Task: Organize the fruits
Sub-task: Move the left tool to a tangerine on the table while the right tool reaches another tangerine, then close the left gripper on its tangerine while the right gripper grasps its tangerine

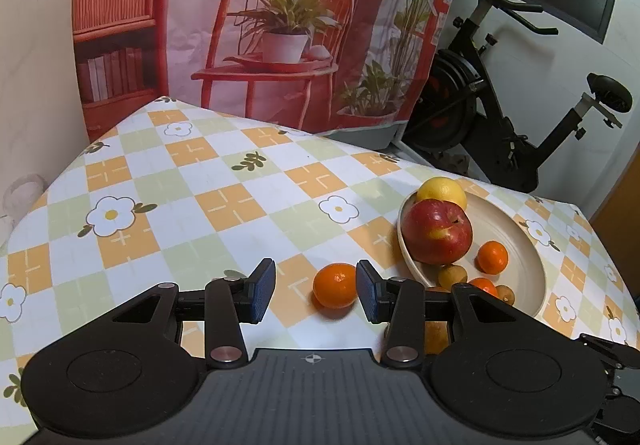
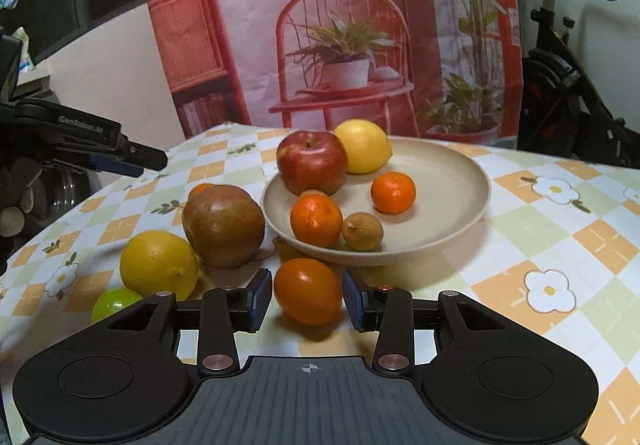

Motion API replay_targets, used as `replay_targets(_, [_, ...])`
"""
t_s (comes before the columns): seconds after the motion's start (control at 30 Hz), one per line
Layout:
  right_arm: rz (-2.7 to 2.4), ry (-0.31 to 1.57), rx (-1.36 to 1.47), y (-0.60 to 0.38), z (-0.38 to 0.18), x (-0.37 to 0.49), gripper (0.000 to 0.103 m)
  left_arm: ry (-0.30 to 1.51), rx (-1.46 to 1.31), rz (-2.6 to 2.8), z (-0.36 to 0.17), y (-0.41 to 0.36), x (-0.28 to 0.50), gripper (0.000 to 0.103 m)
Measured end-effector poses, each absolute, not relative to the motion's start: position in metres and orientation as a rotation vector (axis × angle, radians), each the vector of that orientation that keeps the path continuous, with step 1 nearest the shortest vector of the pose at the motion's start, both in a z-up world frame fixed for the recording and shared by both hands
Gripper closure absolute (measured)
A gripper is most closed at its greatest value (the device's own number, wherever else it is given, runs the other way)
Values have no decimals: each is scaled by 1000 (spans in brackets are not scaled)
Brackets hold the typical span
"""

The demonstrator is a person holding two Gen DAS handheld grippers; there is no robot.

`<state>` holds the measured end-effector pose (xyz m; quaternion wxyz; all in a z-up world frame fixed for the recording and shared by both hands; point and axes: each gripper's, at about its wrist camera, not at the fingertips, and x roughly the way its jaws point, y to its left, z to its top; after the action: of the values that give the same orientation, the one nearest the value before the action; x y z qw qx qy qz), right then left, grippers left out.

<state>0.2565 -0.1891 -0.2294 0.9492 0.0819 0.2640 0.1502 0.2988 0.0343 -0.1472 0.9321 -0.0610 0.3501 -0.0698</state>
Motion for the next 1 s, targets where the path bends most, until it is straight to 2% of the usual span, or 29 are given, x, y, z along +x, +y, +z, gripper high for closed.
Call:
replay_targets(0.43, [312,544,166,-188,-230,258,68,740,-120,-152,-153,35,301,56])
replay_targets(1.0, [315,545,176,-189,-231,259,68,843,-169,-186,-187,24,348,56])
